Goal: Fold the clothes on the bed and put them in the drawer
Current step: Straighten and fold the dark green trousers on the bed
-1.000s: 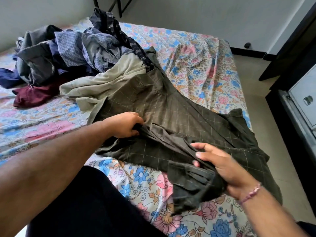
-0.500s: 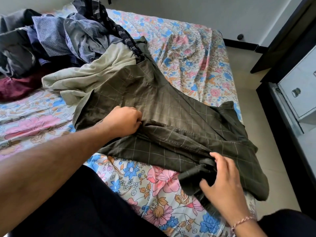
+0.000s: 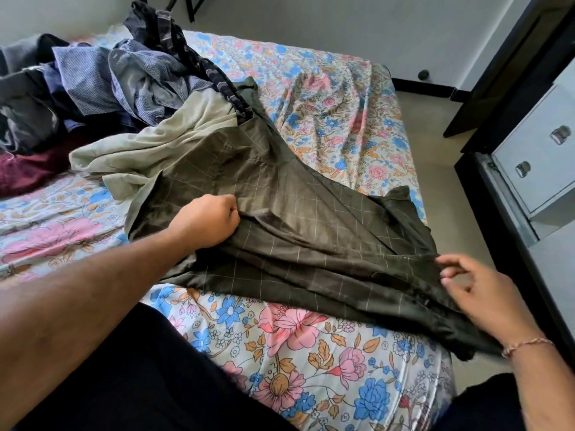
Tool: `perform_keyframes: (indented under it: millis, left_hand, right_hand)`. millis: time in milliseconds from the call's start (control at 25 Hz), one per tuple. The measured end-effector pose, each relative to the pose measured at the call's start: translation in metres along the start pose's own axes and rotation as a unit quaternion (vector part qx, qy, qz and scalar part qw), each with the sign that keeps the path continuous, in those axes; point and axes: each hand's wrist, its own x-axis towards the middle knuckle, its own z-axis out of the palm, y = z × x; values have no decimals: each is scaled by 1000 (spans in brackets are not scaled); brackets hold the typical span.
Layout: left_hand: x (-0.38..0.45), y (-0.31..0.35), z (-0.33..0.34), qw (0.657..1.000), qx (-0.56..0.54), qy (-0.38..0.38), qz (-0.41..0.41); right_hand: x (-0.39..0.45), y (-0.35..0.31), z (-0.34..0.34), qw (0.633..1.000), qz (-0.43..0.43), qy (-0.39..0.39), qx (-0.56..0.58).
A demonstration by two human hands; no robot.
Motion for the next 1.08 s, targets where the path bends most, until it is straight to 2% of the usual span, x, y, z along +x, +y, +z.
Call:
perform_keyframes:
  millis: [40, 80, 120, 160, 240, 280, 320, 440, 520, 600, 720, 800, 920, 1000, 1080]
  left_hand:
    - [-2, 1, 2, 999, 40, -20, 4]
    - [-3, 2, 4, 997, 68, -33, 5]
    - [-3, 1, 6, 996, 80, -41, 0]
    - [-3, 1, 6, 996, 82, -44, -6]
    - [-1, 0, 6, 996, 73, -47, -7]
    - [0, 2, 7, 997, 61, -47, 9]
    - [1, 5, 8, 998, 46, -42, 33]
    - [4, 17, 13, 996, 11, -5, 87]
    - [3, 20, 10, 998, 11, 21, 63]
    - [2, 14, 5, 996, 59, 48, 36]
    - [0, 0, 0, 992, 112, 53, 13]
    - [-3, -2, 1, 991, 132, 29, 6]
    - [-7, -1, 11, 980, 198, -17, 23]
    - [-5, -2, 16, 974, 222, -34, 20]
    - [3, -6, 14, 974, 226, -27, 3]
  right_hand:
    - [0, 2, 0, 996, 3, 78, -50]
    - [-2, 5, 2, 992, -17, 125, -30]
    - [-6, 9, 7, 992, -38, 122, 7]
    - [-12, 12, 15, 996, -59, 70, 6]
    - [-27, 17, 35, 981, -110, -82, -134]
    - [-31, 24, 44, 966, -127, -120, -192]
    - [-29, 27, 49, 959, -132, -127, -214]
    - [-14, 31, 37, 987, -80, -22, -139]
    - [-8, 31, 31, 980, -50, 56, -182]
    - [-6, 30, 24, 985, -27, 103, -133]
    - [6, 6, 10, 995, -25, 91, -29]
    - [32, -3, 7, 994, -59, 39, -88]
    - [70, 7, 14, 967, -65, -103, -224]
    - [85, 9, 17, 961, -90, -91, -247]
    - [95, -3, 19, 975, -136, -2, -177]
